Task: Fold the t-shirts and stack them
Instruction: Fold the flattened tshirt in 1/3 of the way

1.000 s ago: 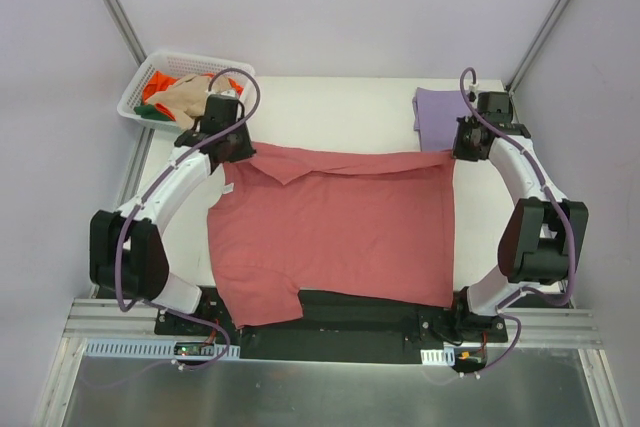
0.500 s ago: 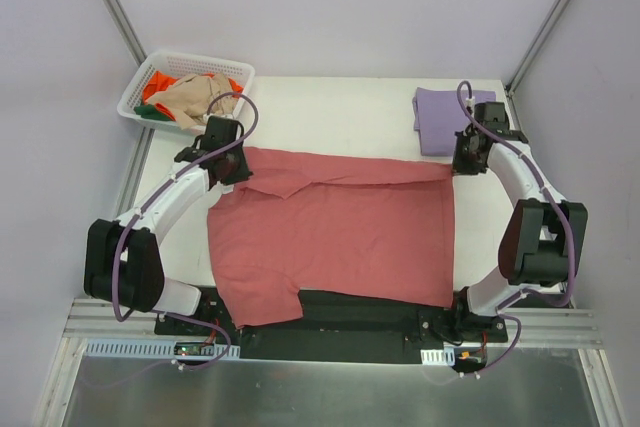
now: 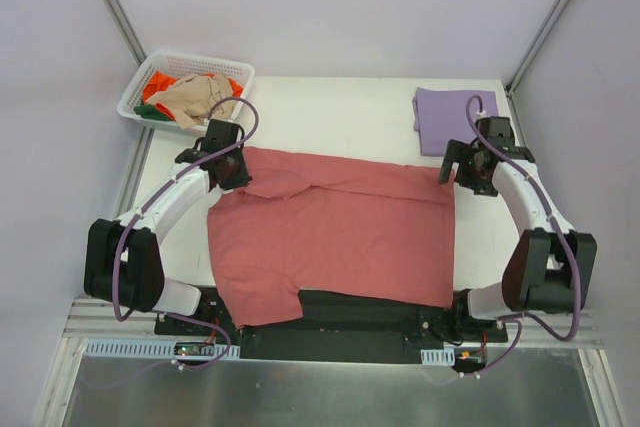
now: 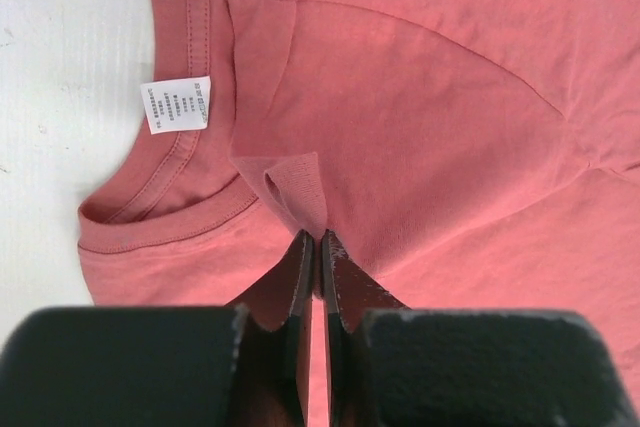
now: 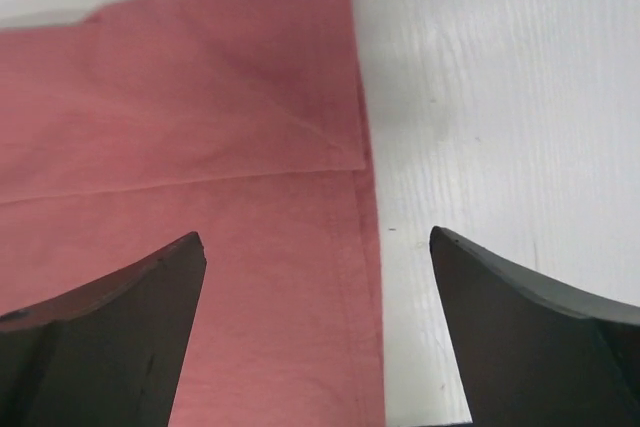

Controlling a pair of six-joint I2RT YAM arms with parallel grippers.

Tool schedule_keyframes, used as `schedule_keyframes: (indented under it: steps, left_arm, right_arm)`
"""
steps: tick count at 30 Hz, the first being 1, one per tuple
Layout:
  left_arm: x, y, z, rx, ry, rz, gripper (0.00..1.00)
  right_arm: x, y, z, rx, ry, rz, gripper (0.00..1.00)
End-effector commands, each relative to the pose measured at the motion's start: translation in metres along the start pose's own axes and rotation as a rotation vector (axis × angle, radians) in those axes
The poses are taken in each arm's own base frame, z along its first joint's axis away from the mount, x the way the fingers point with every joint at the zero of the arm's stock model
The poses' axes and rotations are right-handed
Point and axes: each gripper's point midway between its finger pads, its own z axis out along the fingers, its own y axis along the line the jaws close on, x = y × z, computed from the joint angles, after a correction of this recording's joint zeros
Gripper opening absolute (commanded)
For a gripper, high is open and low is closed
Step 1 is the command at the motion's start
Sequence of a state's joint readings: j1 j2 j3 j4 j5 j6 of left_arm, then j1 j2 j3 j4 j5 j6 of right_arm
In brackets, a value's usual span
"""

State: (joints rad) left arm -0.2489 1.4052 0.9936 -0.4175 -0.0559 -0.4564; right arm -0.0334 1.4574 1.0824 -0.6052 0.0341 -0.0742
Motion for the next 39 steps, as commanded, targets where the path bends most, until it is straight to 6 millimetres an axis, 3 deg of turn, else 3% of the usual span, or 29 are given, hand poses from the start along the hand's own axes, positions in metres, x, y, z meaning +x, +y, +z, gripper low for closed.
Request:
schedule_keyframes:
  steps: [1, 4, 9, 11, 13, 15, 17, 22, 25, 28, 33, 39]
  left_arm:
    - [0.005, -0.001, -0.004, 0.008, 0.026, 0.009, 0.00]
    - [0.003, -0.005, 0.000, 0.014, 0.036, 0.012, 0.00]
    - [0.006, -0.003, 0.010, -0.007, 0.062, -0.003, 0.00]
    - [0.009, -0.001, 0.013, -0.023, 0.070, -0.022, 0.00]
    - [0.008, -0.003, 0.015, -0.018, 0.079, -0.026, 0.00]
    - [0.000, -0.007, 0.018, -0.018, 0.068, -0.036, 0.00]
    - [-0.015, -0.009, 0.023, -0.043, 0.040, -0.059, 0.00]
    - [-0.058, -0.025, 0.046, -0.047, 0.004, -0.057, 0.00]
    - [-0.070, -0.030, 0.065, -0.039, 0.027, -0.062, 0.00]
    - [-0.068, -0.028, 0.084, -0.033, 0.079, -0.089, 0.00]
    - [-0.062, -0.024, 0.100, -0.039, 0.118, -0.088, 0.00]
    - [-0.055, -0.030, 0.107, -0.002, 0.160, -0.085, 0.00]
  right_arm:
    - [-0.016, 0.046, -0.031, -0.256, -0.130, 0.021, 0.96]
    - [-0.012, 0.072, -0.038, -0.351, -0.156, -0.035, 0.96]
    - [-0.003, 0.087, -0.039, -0.368, -0.161, -0.059, 0.96]
    - [0.002, 0.103, -0.040, -0.397, -0.170, -0.097, 0.96]
    - [0.014, 0.137, -0.044, -0.448, -0.193, -0.243, 0.96]
    - [0.025, 0.185, -0.049, -0.524, -0.228, -0.387, 0.96]
    - [0.043, 0.230, -0.054, -0.600, -0.216, -0.473, 0.97]
    - [0.077, 0.323, -0.048, -0.750, -0.205, -0.643, 0.98]
    - [0.097, 0.365, -0.039, -0.803, -0.178, -0.750, 0.99]
    - [0.110, 0.401, -0.033, -0.868, -0.164, -0.805, 0.93]
    - [0.116, 0.435, -0.006, -0.888, -0.152, -0.841, 0.85]
    - [0.123, 0.449, 0.025, -0.829, -0.134, -0.887, 0.77]
